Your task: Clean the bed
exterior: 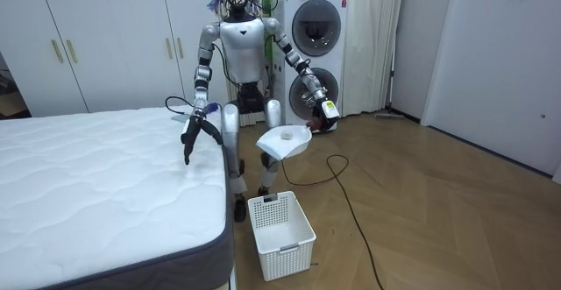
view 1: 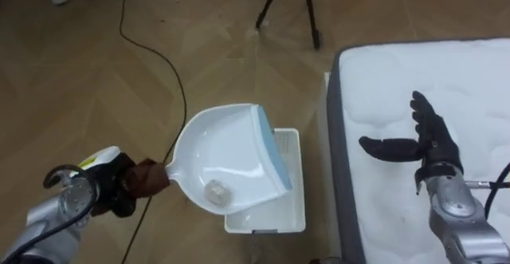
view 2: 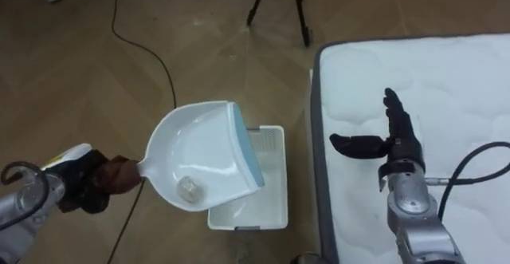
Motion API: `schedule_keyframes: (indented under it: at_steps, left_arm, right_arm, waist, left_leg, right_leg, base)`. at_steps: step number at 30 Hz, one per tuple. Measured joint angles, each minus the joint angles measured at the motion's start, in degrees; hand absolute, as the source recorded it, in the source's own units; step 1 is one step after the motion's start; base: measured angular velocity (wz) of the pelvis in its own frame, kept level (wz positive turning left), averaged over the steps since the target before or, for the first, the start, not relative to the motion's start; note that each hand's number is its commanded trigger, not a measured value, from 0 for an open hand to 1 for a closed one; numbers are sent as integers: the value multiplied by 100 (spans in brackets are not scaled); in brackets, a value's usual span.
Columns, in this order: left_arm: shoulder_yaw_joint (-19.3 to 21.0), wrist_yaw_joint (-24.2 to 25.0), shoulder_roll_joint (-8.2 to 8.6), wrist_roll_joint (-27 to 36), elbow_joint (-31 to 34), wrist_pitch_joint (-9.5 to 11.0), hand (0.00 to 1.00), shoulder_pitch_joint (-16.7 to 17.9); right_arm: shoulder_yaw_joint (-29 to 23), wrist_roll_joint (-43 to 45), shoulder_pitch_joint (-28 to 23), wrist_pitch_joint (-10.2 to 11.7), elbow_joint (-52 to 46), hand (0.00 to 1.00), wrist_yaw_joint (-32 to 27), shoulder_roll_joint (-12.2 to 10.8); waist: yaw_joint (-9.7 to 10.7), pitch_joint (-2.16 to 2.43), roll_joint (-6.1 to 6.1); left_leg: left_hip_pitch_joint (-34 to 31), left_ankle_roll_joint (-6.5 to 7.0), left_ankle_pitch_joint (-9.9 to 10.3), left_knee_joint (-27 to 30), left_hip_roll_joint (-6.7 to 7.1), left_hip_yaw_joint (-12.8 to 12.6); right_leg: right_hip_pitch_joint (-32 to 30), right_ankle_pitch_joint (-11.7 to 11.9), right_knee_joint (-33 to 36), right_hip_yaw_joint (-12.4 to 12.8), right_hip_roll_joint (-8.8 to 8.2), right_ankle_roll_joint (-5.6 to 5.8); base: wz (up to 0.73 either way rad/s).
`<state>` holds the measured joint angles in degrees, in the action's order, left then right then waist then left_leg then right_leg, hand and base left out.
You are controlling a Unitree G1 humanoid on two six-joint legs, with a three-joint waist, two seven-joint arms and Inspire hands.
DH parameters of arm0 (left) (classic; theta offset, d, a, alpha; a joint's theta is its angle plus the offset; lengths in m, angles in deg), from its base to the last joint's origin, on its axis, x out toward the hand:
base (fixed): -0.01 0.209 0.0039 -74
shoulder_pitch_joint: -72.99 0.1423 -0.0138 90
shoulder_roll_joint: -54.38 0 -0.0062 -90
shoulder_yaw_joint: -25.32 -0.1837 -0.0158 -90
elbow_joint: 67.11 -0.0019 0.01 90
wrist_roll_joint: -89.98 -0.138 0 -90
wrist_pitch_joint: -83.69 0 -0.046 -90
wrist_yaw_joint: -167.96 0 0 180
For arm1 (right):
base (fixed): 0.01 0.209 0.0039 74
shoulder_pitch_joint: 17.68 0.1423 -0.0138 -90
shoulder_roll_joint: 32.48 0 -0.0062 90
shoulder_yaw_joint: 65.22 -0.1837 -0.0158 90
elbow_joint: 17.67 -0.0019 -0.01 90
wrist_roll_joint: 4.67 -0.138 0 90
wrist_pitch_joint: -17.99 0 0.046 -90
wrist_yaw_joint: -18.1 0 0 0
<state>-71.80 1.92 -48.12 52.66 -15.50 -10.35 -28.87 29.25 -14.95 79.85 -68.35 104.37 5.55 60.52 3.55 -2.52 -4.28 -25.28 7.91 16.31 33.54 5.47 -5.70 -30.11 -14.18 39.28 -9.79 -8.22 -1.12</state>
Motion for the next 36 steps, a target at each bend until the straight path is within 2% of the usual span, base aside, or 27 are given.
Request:
schedule_keyframes:
  at_steps: [1, 3, 5, 8, 11, 16, 22, 24, 29, 32, 36]
  left_arm:
    - [-4, -2, -5, -111, -80, 37, 100, -136]
    - [-9, -23, -11, -259, -277, 75, 100, -363]
    - [-206, -147, -127, -368, -538, 94, 100, -631]
    - [-456, -224, -266, -509, -681, 84, 100, -791]
    - [-720, -251, -401, -634, -729, 52, 100, -809]
    - [-954, -250, -439, -1090, -973, -74, 100, -860]
    - [-1002, -245, -482, -1641, -1161, -234, 100, -962]
    - [-1012, -243, -569, -1756, -1179, -263, 100, -1005]
    - [-1270, -201, -1028, -1737, -1341, -397, 100, -1300]
    - [-1409, -201, -1281, -1734, -1357, -478, 100, -1331]
    - [-1472, -199, -1329, -1735, -1473, -563, 100, -1322]
  right_arm:
    - [6, 100, 2, 71, 117, 0, -38, -4]
    - [49, 304, 2, 74, 148, 0, -118, -4]
    - [125, 564, 6, 125, 151, 0, -183, -5]
    - [182, 639, 6, 139, 166, 0, -337, -5]
    - [240, 641, 7, 140, 183, 0, -443, -5]
    - [401, 628, -5, 141, 199, 0, -555, -27]
    - [435, 642, 2, 141, 191, 0, -633, -33]
    - [438, 625, 0, 141, 177, 0, -692, -39]
    - [573, 631, 12, 141, 170, 0, -899, -59]
    - [681, 604, 18, 141, 165, 0, -1051, -70]
    - [785, 519, 21, 141, 107, 0, -1188, -79]
  waist:
    - [13, -2, -16]
    - [19, 6, -72]
    - [80, 1, -131]
    - [133, -1, -194]
    - [184, -5, -238]
    - [247, 4, -289]
    - [240, 14, -305]
    - [240, 21, -315]
    - [247, 57, -376]
    - [271, 54, -417]
    - [272, 43, -461]
  left_leg:
    - [-86, 7, -9, 20, 8, -16]
    - [-234, 8, -10, 71, 12, -40]
    - [-415, 10, -11, 121, 19, -64]
    - [-541, 11, -11, 123, 17, -78]
    - [-580, 11, -11, 89, 17, -89]
    - [-611, 12, -12, 21, -2, -100]
    - [-647, 12, -12, -40, -8, -121]
    - [-654, 15, -15, -49, -20, -130]
    - [-673, 18, -21, -40, -44, -188]
    - [-663, 18, -21, -38, -43, -208]
    - [-649, 19, -21, -37, -40, -223]
  right_leg:
    - [-92, 1, 41, 6, -18, -1]
    - [-248, 2, 92, 33, -28, -2]
    - [-436, 3, 153, 38, -55, -4]
    - [-570, 6, 152, 44, -56, -6]
    - [-621, 5, 131, 46, -56, -6]
    - [-650, 10, 47, 39, -28, -3]
    - [-703, 10, 13, 26, -28, -2]
    - [-700, 13, -21, 2, -29, -1]
    - [-698, 27, -44, -60, -47, 0]
    - [-694, 32, -32, -46, -52, 7]
    - [-695, 33, 1, -18, -53, 9]
  base:
    - [0]
    - [-2]
    - [0]
    - [0]
    - [0]
    - [-1]
    - [0]
    - [0]
    - [0]
    - [0]
    - [1]
